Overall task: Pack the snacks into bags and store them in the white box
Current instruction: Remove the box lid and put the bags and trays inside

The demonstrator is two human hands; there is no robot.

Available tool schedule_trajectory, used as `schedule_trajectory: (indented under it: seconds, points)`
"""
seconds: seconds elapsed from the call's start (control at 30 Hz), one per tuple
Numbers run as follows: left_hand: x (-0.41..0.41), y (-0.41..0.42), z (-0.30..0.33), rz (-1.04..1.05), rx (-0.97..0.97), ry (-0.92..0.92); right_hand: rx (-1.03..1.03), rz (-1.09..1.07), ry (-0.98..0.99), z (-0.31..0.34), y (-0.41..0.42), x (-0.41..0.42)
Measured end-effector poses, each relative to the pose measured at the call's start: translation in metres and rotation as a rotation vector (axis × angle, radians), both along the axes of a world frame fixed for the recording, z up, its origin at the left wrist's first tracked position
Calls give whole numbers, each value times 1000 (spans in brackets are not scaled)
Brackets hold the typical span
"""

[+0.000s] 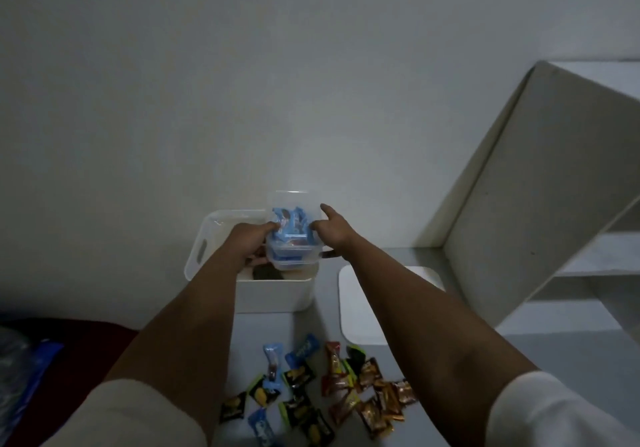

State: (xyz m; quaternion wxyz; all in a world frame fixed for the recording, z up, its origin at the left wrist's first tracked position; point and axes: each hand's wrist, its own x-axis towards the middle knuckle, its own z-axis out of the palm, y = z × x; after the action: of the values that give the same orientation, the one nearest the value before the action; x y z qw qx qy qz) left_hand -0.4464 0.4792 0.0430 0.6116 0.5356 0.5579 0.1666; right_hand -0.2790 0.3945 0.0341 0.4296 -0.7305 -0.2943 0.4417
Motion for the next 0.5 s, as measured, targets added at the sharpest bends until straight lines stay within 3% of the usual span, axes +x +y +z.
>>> schedule_trajectory:
  seconds: [0.33,0.5]
  points:
    - [-9,76,-86,-149,-181,143,-325,-18,-136,-49,72,-31]
    - [-4,100,-123,-267,-288,209,-414,9,-105,-109,102,-35]
